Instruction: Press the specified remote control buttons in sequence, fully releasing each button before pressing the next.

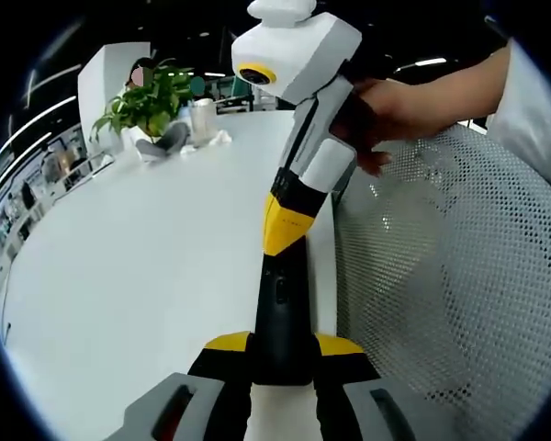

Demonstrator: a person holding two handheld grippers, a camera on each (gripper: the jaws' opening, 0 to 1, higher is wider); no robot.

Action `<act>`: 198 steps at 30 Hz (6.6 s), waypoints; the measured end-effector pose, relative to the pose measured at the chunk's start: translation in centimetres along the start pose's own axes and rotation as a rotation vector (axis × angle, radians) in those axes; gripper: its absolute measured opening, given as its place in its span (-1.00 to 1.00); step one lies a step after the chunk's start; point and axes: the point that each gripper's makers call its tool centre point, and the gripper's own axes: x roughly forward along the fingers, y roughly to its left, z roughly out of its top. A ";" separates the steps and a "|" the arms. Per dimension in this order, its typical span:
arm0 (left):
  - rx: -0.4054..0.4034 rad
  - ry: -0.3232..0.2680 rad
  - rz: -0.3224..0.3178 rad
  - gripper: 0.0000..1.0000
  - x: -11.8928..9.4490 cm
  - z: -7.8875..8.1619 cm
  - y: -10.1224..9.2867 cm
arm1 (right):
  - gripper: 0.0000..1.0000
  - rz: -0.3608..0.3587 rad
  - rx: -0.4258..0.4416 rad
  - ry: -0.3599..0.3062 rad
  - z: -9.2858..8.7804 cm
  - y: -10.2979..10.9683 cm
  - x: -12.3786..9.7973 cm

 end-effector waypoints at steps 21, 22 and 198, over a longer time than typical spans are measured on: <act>-0.007 -0.004 0.003 -0.52 0.0 0.1 0.0 | -1.00 0.074 0.076 0.069 -0.9 1.2 -0.4; -0.007 -0.004 0.003 -0.52 0.0 0.1 0.0 | -1.00 0.068 0.069 0.069 -1.0 1.2 -0.4; -0.123 0.077 0.136 -0.50 0.0 0.0 -0.9 | -1.00 0.081 -0.139 0.172 -2.5 0.3 -1.0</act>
